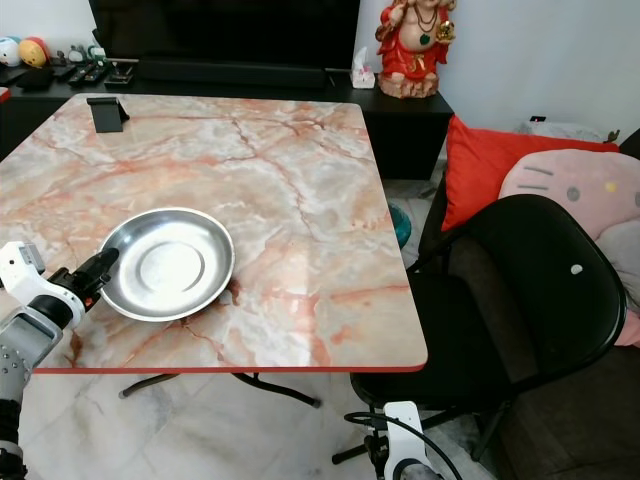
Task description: Setting the table
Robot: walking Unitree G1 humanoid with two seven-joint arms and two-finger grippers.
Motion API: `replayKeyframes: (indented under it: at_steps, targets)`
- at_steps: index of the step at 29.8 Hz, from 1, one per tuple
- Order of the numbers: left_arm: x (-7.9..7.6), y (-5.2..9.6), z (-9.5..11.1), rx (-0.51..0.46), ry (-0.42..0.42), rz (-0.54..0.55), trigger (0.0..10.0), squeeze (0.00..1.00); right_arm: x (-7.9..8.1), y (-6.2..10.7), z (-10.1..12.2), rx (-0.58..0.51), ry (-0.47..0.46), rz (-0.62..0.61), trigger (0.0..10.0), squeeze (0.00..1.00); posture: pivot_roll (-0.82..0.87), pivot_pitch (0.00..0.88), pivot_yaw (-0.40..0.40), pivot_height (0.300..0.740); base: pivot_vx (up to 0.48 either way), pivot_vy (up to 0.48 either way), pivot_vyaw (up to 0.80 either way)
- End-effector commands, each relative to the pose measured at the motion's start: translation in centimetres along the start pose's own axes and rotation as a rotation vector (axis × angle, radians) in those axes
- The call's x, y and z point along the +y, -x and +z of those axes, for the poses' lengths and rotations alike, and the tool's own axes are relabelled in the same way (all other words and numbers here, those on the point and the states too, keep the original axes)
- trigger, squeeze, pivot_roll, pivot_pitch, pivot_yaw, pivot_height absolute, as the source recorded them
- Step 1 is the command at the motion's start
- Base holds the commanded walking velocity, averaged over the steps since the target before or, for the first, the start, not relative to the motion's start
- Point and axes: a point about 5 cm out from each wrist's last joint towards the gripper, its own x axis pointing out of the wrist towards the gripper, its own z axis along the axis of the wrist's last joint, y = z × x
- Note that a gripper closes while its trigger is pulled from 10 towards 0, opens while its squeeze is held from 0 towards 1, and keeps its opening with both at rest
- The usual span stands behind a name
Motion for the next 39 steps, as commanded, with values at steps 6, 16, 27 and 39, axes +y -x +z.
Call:
replayKeyframes:
  at_steps: [6, 16, 27, 39]
  targets:
    - [0.2, -0.3, -0.4, 0.028, -0.030, 0.024, 10.0, 0.00, -0.1, 0.0, 0.0, 0.003, 0.001, -0.004, 10.0, 0.00, -0.02, 0.000, -0.053, 0.719, 0.000, 0.000, 0.00]
    - [0.9, -0.3, -1.5, 0.081, -0.040, 0.075, 10.0, 0.00, -0.2, 0.0, 0.0, 0.005, 0.004, -0.004, 10.0, 0.00, -0.02, 0.000, -0.063, 0.719, 0.000, 0.000, 0.00]
    - [1.5, -0.2, -1.9, 0.110, -0.060, 0.125, 10.0, 0.75, -0.3, 0.0, 0.0, 0.008, 0.009, -0.003, 10.0, 0.00, -0.02, 0.000, -0.068, 0.719, 0.000, 0.000, 0.00]
    - [1.0, -0.3, -0.6, 0.051, -0.141, 0.125, 10.0, 0.59, -0.3, 0.0, 0.1, 0.006, 0.007, -0.004, 10.0, 0.00, -0.02, 0.000, -0.069, 0.719, 0.000, 0.000, 0.00]
